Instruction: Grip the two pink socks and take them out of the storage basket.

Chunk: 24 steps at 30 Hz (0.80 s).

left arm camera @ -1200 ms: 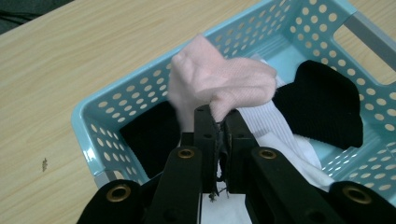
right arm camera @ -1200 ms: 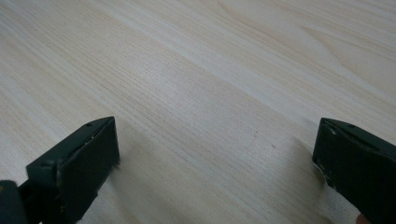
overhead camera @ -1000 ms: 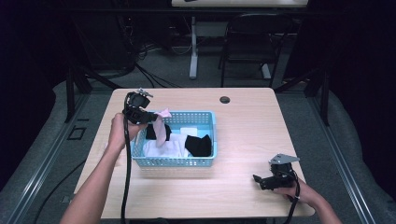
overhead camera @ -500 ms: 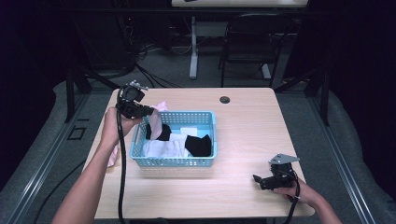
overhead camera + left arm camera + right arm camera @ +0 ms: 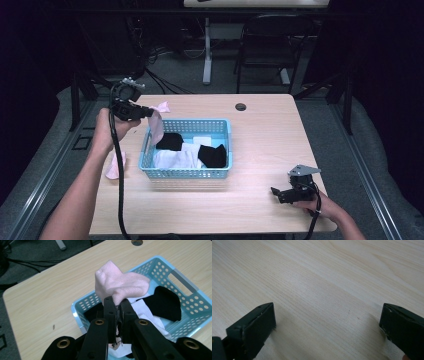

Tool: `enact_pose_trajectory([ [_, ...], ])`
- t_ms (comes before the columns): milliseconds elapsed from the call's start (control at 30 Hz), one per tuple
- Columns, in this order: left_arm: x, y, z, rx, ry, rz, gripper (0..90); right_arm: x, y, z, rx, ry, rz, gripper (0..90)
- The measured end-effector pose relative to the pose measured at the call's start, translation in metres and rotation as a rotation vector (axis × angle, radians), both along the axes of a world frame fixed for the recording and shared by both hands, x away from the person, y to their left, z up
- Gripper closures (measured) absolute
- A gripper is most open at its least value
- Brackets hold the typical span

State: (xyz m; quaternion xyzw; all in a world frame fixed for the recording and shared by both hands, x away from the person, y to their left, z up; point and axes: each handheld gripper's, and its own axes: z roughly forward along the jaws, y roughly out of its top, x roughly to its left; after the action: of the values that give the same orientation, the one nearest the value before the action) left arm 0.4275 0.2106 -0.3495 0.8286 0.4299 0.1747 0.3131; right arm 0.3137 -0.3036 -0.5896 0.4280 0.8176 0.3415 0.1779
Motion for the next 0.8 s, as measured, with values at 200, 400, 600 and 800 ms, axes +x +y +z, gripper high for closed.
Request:
enact_pose_trajectory([
  [200,-0.005,0.016,0.008,-0.008,-0.012,0.026,86.2,0.000,0.000,0.000,0.000,0.000,0.000,0.0],
  [400,-0.009,0.035,0.015,-0.013,-0.022,0.059,86.2,0.000,0.000,0.000,0.000,0.000,0.000,0.0],
  [600,-0.012,0.058,0.016,0.001,-0.019,0.113,86.2,0.000,0.000,0.000,0.000,0.000,-0.001,0.0],
  [800,-0.015,0.082,0.011,0.001,0.000,0.164,86.2,0.000,0.000,0.000,0.000,0.000,-0.001,0.0],
])
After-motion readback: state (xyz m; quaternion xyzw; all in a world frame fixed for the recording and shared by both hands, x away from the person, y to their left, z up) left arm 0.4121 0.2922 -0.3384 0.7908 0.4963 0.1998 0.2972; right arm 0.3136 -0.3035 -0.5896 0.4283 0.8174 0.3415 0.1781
